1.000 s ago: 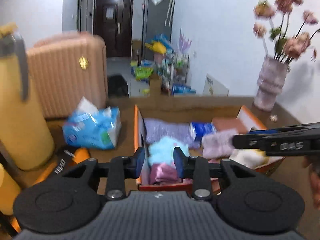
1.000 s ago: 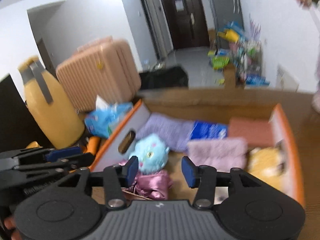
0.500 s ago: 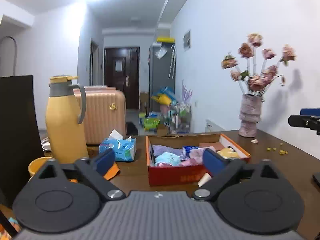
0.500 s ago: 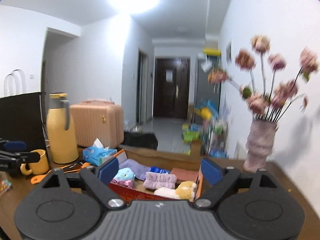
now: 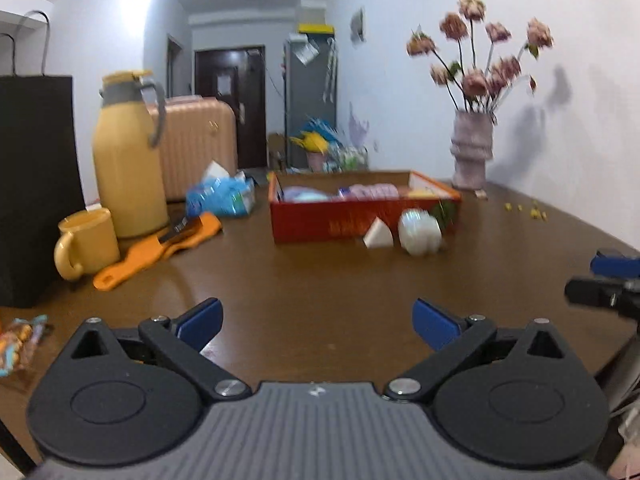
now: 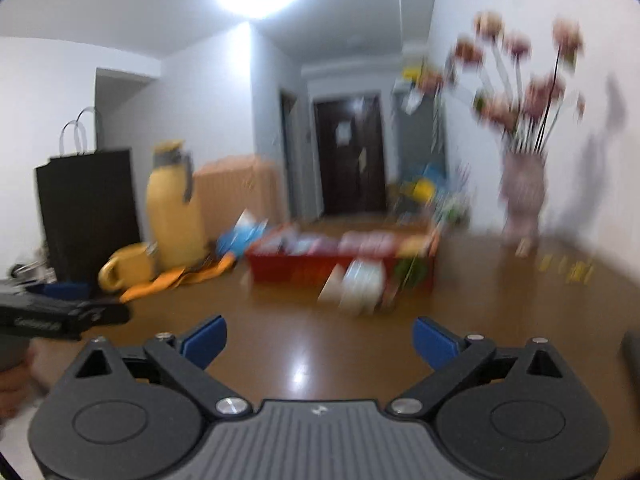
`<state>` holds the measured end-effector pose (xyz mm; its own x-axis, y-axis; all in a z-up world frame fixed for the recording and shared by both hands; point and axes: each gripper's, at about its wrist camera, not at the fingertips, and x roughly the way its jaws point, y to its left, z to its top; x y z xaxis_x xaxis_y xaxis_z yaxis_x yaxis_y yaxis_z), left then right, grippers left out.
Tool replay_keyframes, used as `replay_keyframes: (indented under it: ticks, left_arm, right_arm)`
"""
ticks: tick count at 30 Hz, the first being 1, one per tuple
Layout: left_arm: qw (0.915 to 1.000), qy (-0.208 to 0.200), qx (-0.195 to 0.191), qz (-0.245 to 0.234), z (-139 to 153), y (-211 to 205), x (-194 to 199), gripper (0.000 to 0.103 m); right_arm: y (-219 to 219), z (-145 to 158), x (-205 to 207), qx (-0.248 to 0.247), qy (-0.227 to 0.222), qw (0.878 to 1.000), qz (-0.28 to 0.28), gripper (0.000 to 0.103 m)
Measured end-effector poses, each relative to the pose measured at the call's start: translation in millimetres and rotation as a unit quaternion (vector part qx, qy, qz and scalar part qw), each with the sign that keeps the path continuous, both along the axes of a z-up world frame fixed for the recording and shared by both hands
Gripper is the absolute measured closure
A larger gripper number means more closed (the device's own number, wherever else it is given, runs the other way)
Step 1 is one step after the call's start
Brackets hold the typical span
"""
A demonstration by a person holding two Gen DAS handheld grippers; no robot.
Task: Organize soft objects
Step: 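Lift both grippers out of the box back over the table, then lower both grippers onto the clear plastic bag and close them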
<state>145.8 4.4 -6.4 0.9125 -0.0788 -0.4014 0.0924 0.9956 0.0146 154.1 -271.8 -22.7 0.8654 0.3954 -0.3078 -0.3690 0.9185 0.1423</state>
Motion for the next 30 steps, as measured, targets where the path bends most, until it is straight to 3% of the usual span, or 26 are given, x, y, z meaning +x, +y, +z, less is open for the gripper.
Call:
replay_keyframes:
  ticks: [3, 7, 13, 18, 21, 23, 25, 28, 29, 30]
  left_arm:
    - [0.9999, 0.008, -0.006, -0.006, -5, -4, 10, 0.0]
    - [0.9992, 0.011, -0.024, -0.029, -5, -11, 28, 0.0]
    - [0.9958, 0.03, -0.059, -0.064, -3, -27, 90, 0.001]
    - [0.9886, 0.046, -0.097, -0.106, -5, -47, 170, 0.025]
    - [0.9775, 0.069, -0.138, -0.143, -17, -58, 222, 0.031]
    - [0.9713, 0.103, -0.152, -0.151, -29, -64, 255, 0.042]
    - [0.9646, 0.12, -0.167, -0.165, -40, -66, 276, 0.048]
    - [0.9554, 0.15, -0.192, -0.167, -54, -65, 299, 0.066]
    - [0.9517, 0.16, -0.202, -0.168, -57, -64, 304, 0.077]
    - [0.9496, 0.162, -0.209, -0.168, -59, -61, 305, 0.08]
  right_arm:
    - [1, -14, 4, 0.001, 0.034, 0.999, -0.008, 0.004]
    - [-2, -14, 15, 0.003, 0.03, 0.999, -0.039, 0.005]
    - [-16, -20, 67, 0.045, 0.079, 0.994, -0.052, 0.023]
    - [-23, -22, 131, 0.094, 0.098, 0.989, -0.051, 0.038]
    - [-25, -24, 176, 0.121, 0.108, 0.985, -0.049, 0.047]
    - [-27, -27, 212, 0.145, 0.124, 0.98, -0.049, 0.054]
    - [-26, -31, 239, 0.158, 0.137, 0.977, -0.043, 0.056]
    - [-24, -42, 273, 0.186, 0.165, 0.968, -0.033, 0.06]
    - [-22, -47, 282, 0.194, 0.173, 0.965, -0.028, 0.066]
    - [-20, -51, 289, 0.198, 0.18, 0.963, -0.02, 0.071]
